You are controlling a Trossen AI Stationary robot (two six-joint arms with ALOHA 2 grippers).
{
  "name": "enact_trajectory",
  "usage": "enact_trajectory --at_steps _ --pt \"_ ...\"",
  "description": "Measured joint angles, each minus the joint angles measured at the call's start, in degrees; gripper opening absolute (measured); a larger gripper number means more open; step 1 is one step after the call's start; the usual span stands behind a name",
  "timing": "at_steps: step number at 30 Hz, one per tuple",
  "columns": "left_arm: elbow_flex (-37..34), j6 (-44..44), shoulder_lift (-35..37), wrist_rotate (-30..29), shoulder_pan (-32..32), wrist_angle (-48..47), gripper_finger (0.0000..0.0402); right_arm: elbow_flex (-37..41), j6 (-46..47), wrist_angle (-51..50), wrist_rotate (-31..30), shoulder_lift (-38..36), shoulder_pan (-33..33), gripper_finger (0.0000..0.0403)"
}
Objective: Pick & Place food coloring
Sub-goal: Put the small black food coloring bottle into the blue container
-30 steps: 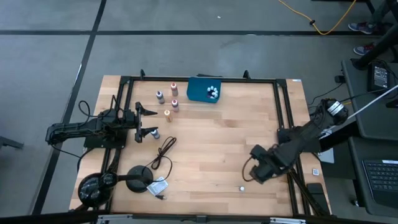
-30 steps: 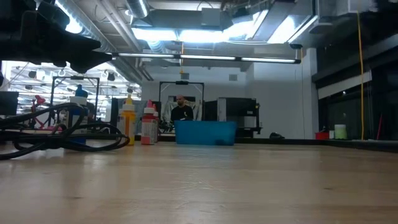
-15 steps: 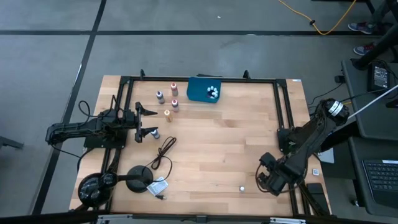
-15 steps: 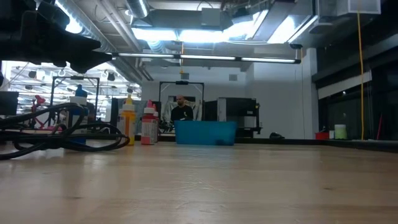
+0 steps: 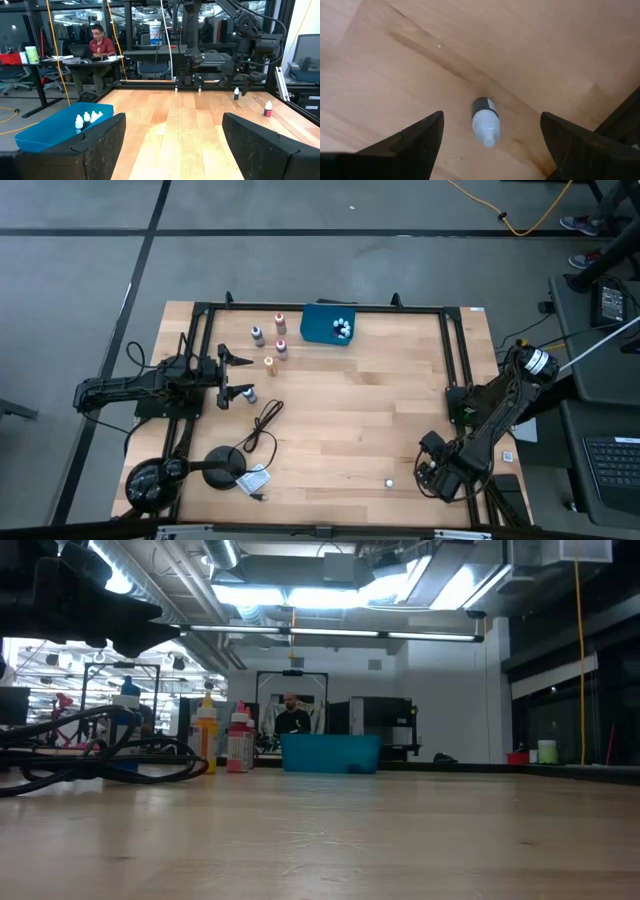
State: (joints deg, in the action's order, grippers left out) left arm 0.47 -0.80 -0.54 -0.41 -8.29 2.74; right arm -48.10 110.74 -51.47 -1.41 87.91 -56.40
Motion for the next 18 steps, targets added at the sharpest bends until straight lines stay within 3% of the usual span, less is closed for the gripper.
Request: enact_trajectory --at_steps 4,18 --pt "0.0 0.01 0.0 0.0 0.0 0.02 0.0329 0.0 -0.37 2.14 0.0 0.82 0.0 0.0311" --pt "0.02 0.0 0.0 0.0 0.0 0.02 0.0327 0.0 -0.63 2.98 0.0 1.01 0.02 0.0167"
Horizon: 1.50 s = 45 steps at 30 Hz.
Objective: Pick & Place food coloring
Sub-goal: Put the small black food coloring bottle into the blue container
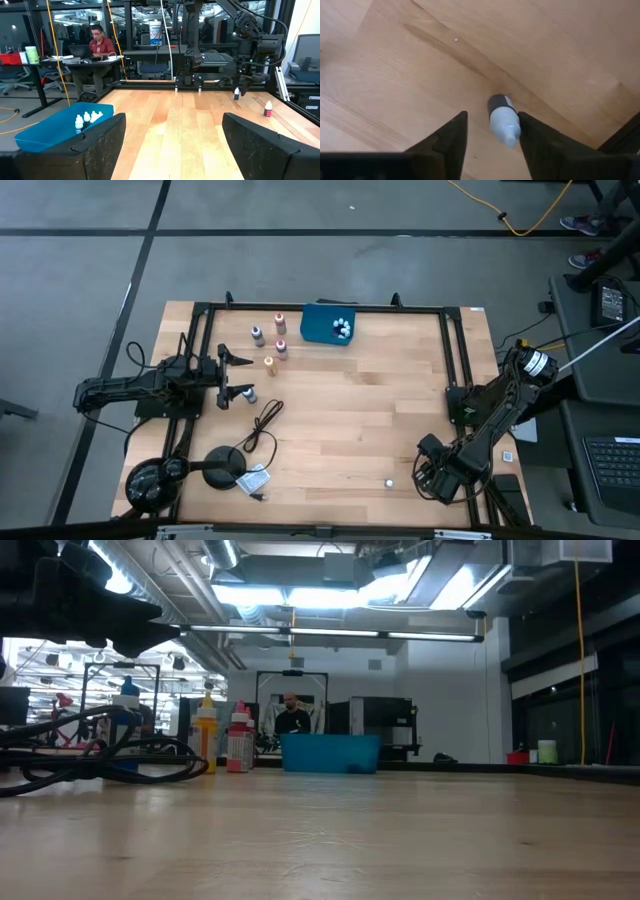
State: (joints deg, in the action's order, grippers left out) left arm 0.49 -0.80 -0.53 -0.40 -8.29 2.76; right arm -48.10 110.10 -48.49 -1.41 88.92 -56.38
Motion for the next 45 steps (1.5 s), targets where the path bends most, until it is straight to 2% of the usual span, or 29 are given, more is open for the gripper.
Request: enact_trajectory --at_steps 8,13,19,23,32,45 --pt "-0.02 0.0 0.02 -0.02 0.0 0.0 0.0327 -0.47 -2.83 -0.75 0.0 0.0 0.13 0.0107" --pt "-0.02 0.0 0.0 0.0 0.0 0.0 0.0329 -4.05 -10.01 -6.04 0.09 -0.02 2.83 0.0072" --pt "0.0 0.0 0.0 0.0 0.0 -0.01 0.0327 -10.22 -22.2 -12.55 0.02 -0.03 8.56 0.0074" --pt "-0.01 0.0 0.01 -0.01 0.0 -0.02 0.0329 -14.33 -30.93 -16.75 -0.02 -0.04 13.45 0.0083" --pt "-0.01 0.0 0.01 0.0 0.0 -0.01 0.0329 -25.24 -50.83 -22.63 -0.04 -0.04 27.61 0.0072" --pt "-0.02 0.0 0.0 0.0 0.0 0.0 0.0327 -37.03 -71.81 -25.3 -0.46 0.55 50.51 0.007"
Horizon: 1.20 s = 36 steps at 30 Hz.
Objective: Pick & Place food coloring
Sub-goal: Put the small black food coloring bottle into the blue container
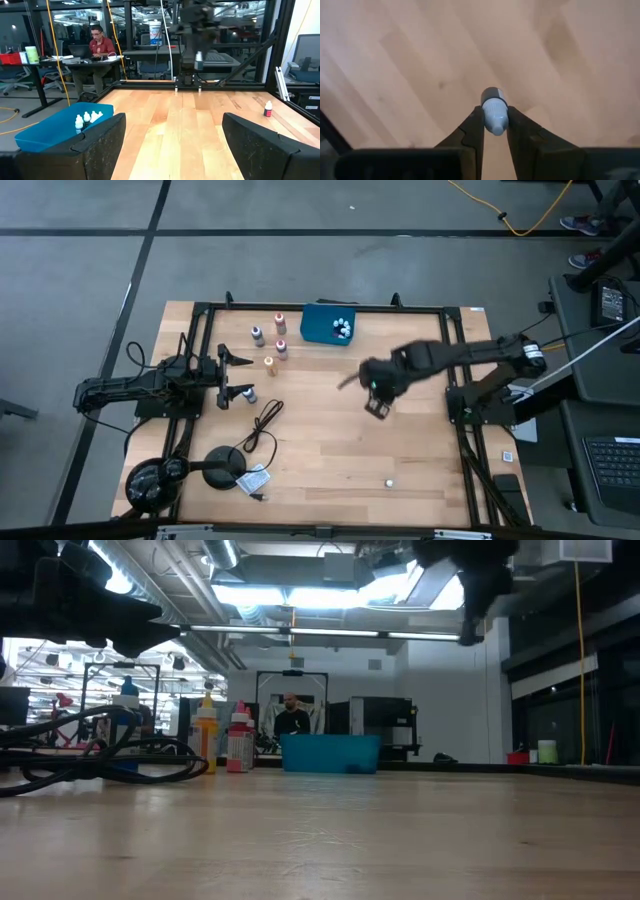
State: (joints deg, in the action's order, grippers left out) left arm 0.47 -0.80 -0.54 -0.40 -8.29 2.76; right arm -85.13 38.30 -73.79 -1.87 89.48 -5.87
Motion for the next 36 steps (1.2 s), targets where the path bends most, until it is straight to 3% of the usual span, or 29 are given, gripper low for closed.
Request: enact_trajectory --at_steps 7,25,29,36 --pt "0.01 0.0 0.0 0.0 0.0 -0.01 0.0328 -8.85 -10.42 -1.82 0.01 6.66 9.66 0.0072" --pt "0.01 0.0 0.0 0.0 0.0 -0.01 0.0328 -45.93 -26.24 -2.13 0.0 35.03 27.08 0.0073" --pt "0.01 0.01 0.0 -0.02 0.0 -0.02 0.0327 -49.73 -28.29 -2.23 -0.01 40.09 29.85 0.0073" --pt "0.01 0.01 0.0 0.0 0.0 -0.01 0.0327 -48.89 -29.29 -2.65 -0.02 44.59 32.65 0.0073"
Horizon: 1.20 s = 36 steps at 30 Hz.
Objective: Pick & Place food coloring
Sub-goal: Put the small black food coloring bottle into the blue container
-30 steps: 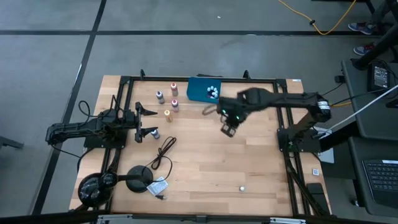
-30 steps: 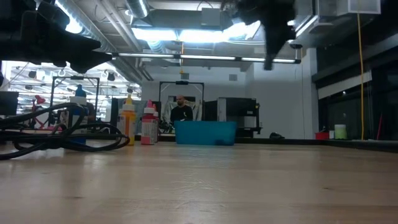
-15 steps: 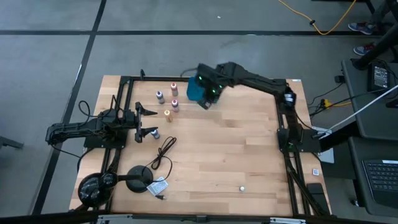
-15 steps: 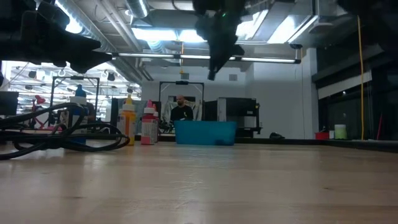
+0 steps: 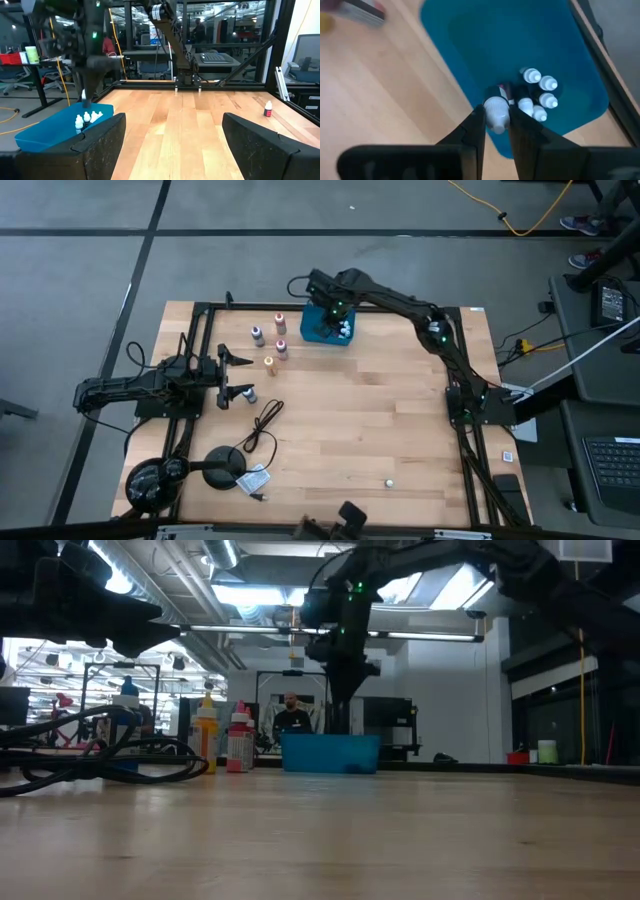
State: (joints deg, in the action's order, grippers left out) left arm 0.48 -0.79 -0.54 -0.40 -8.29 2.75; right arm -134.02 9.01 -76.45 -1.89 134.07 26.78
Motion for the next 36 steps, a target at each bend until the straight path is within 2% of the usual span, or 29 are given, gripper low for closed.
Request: enact_trajectory --at_steps 20,36 --pt "0.01 -0.01 0.0 -0.01 0.0 0.01 0.0328 0.09 -2.51 2.17 0.02 7.09 1.25 0.0073" --pt "0.0 0.0 0.01 -0.01 0.0 0.01 0.0327 0.14 -2.22 4.36 0.04 9.0 2.26 0.0073"
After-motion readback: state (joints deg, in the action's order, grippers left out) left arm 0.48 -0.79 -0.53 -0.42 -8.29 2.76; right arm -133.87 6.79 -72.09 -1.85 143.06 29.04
